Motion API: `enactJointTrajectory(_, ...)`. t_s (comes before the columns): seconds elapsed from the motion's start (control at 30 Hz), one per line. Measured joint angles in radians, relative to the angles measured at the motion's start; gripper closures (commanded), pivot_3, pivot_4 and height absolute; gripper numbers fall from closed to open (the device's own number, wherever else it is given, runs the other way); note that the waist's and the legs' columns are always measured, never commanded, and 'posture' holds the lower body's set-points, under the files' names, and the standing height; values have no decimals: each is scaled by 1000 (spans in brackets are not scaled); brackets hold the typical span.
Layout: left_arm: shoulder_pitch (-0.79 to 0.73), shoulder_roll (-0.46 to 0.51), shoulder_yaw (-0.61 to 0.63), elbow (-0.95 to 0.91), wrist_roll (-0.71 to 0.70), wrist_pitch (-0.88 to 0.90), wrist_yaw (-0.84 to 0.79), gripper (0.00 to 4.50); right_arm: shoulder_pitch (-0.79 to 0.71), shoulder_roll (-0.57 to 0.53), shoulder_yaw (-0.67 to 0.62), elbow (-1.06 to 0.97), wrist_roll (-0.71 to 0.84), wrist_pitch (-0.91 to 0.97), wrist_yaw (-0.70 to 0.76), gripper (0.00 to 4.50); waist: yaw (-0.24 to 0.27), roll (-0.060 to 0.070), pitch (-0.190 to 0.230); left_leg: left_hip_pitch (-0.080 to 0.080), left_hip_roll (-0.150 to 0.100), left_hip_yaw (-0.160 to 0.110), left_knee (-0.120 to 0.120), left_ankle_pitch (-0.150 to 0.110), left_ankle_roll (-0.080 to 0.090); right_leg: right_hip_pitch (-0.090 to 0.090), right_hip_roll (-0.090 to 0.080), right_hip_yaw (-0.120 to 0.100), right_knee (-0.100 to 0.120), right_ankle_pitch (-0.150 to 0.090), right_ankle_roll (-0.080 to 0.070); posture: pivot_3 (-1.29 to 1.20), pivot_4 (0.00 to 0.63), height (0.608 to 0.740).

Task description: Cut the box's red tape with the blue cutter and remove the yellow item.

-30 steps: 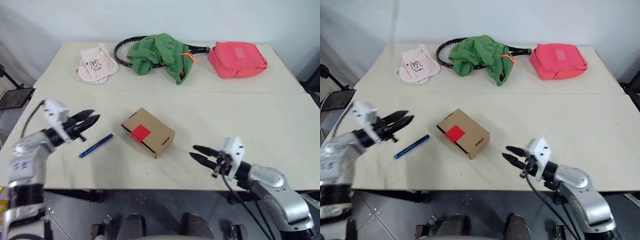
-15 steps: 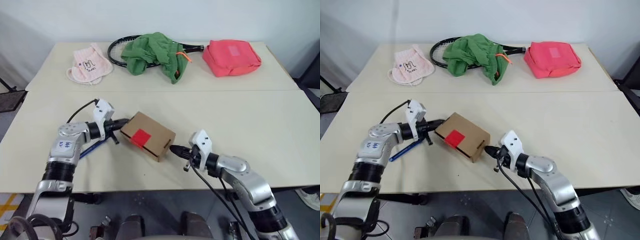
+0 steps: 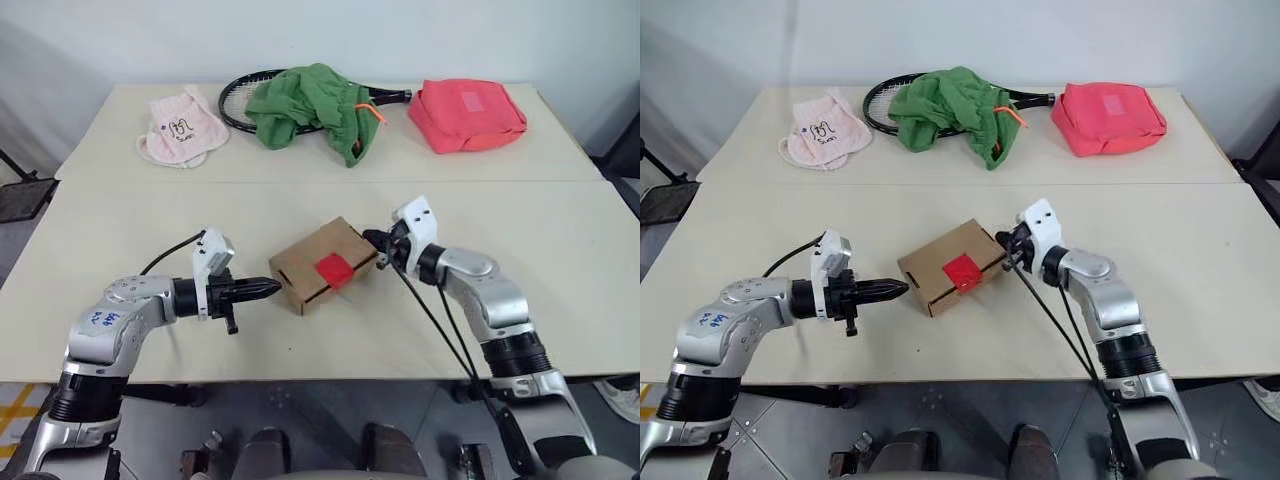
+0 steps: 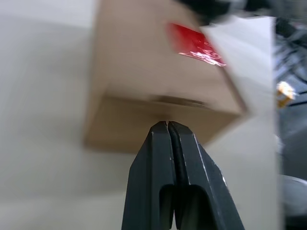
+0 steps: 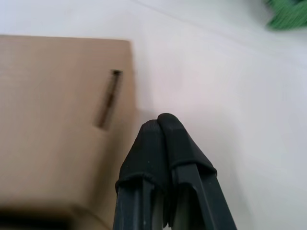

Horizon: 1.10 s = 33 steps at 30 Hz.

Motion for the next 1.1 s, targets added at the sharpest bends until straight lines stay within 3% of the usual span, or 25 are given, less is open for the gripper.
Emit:
enactJointTrajectory(0.17, -111, 62, 84, 50, -73, 50, -33, 4449, 114, -136, -82, -96, 30, 48, 64, 4500, 6, 0, 0, -1, 0, 1, 1, 0, 0, 0, 0, 0, -1, 0, 0, 0, 150, 740)
enactJointTrajectory(0.27, -287, -10, 65, 216, -32, -35, -3, 4449, 239, -170, -92, -295, 131, 204, 109, 4500, 8, 0, 0, 0, 0, 2, 2, 0, 0, 1, 0, 1, 0, 0, 0, 0, 150, 740)
enactJointTrajectory(0.43, -429, -144, -50, 535, 146, -250, 69, 4449, 313, -118, -31, -531, 255, 442, 71, 4500, -2, 0, 0, 1, 0, 6, 3, 0, 0, -1, 0, 2, -1, 0, 0, 0, 150, 740)
enactJointTrajectory(0.6, -452, -209, -157, 713, 270, -339, 75, 4449, 283, 8, 68, -539, 231, 505, -53, 4500, -3, -2, 1, -2, 0, 7, 4, 0, 0, -4, 0, 3, 0, 0, 0, 0, 150, 740)
enactJointTrajectory(0.83, -316, -121, -169, 462, 224, -119, -29, 4449, 146, 36, 71, -386, 149, 447, -111, 4500, -4, -1, 1, -1, 1, 7, 3, 0, 0, -4, -1, 3, 2, 0, 0, 0, 150, 740)
enactJointTrajectory(1.1, -119, -141, -88, 155, 114, 101, 77, 4449, 14, 33, 88, -194, 94, 312, -33, 4500, -3, -1, 1, -1, 1, 7, 6, -1, 1, -3, -1, 4, 3, 0, 0, 0, 150, 740)
